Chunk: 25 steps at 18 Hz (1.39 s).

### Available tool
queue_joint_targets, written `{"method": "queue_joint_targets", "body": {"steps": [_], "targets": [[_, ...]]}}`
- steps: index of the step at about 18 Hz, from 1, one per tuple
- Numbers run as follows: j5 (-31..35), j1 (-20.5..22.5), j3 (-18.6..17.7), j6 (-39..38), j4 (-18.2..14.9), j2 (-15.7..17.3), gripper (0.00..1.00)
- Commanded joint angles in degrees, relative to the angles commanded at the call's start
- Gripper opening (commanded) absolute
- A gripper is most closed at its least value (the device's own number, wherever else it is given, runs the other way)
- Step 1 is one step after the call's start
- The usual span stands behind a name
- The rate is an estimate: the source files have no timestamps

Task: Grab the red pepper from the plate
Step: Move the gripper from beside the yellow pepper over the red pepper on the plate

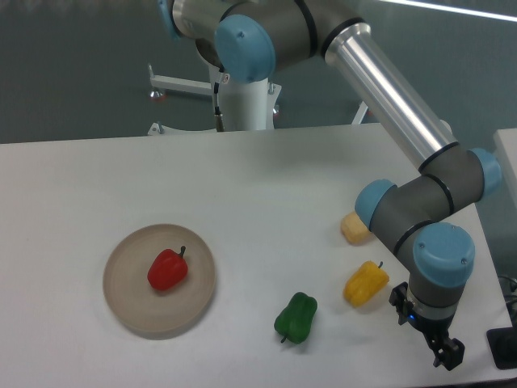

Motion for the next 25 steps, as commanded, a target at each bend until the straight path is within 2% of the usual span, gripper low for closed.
{"method": "queue_joint_targets", "body": {"steps": [4,6,9,15,17,19,22,25], "targets": [[0.0,-1.31,-0.53,-0.26,-0.09,0.88,1.0],[0.0,-2.02,-0.62,-2.8,-0.61,1.49,1.0],[-0.7,-4.04,-5.61,-8.33,-1.05,4.91,1.0],[-4.3,-7.03,-16.77,-17.3,-1.23,14.84,1.0],[-6.58,-8.17,-22.99,-21.77,-1.23,19.66,1.0],[-6.85,-10.1,-27.4,-26.78,-1.06,23.01,1.0],[-6.77,-13.7,-30.14,-36.01,-1.05,25.22,1.0],[-6.86,-17.57,-34.44,-43.31,-0.44,26.89,1.0]]}}
